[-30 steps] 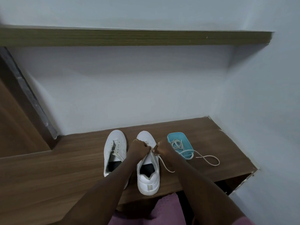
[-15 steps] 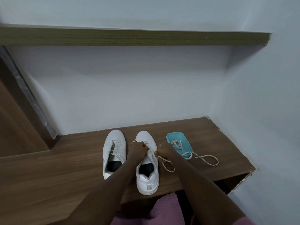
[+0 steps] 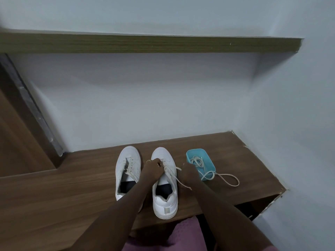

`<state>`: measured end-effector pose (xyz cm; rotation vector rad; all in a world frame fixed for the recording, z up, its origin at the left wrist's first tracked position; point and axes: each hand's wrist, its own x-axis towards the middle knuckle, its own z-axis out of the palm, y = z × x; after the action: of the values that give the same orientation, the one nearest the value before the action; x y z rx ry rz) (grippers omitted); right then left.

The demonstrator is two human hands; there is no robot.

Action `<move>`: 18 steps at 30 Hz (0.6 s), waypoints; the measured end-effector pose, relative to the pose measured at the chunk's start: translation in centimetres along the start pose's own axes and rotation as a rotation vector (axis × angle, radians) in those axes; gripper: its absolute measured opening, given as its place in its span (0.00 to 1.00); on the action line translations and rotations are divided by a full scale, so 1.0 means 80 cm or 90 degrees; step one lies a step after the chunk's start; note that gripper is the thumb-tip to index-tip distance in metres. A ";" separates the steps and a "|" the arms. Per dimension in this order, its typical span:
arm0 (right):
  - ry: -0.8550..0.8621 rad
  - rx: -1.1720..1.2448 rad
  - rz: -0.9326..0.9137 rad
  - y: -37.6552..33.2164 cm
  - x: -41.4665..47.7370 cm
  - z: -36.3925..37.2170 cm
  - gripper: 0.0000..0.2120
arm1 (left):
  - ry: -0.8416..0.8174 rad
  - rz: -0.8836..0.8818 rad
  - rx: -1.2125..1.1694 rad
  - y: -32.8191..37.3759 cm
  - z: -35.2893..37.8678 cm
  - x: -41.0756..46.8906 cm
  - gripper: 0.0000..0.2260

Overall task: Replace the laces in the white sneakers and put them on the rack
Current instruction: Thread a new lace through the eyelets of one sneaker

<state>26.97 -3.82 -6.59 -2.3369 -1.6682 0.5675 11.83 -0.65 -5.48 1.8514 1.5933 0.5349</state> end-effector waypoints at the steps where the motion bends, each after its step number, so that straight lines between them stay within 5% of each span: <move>1: 0.015 0.015 -0.004 -0.003 0.002 -0.010 0.13 | -0.001 -0.002 0.005 0.000 0.000 0.000 0.05; 3: 0.056 0.105 0.015 -0.005 0.012 -0.030 0.13 | 0.004 -0.003 0.008 -0.001 0.001 0.000 0.06; 7: 0.149 0.676 0.151 -0.010 0.031 -0.063 0.04 | 0.019 -0.017 -0.023 0.003 0.001 -0.006 0.06; 11: 0.218 1.049 0.205 -0.006 0.041 -0.097 0.10 | 0.019 -0.038 -0.031 0.007 -0.003 -0.010 0.02; 14: 0.238 1.135 0.235 0.005 0.040 -0.121 0.12 | 0.010 -0.048 -0.035 0.010 -0.008 -0.013 0.02; 18: 0.175 1.034 0.200 0.012 0.036 -0.133 0.13 | 0.030 -0.015 0.006 0.023 -0.010 -0.005 0.10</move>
<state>33.15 -0.93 2.14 -1.2458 -0.2613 1.0188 12.51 -1.03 -3.58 1.8370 1.6498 0.5648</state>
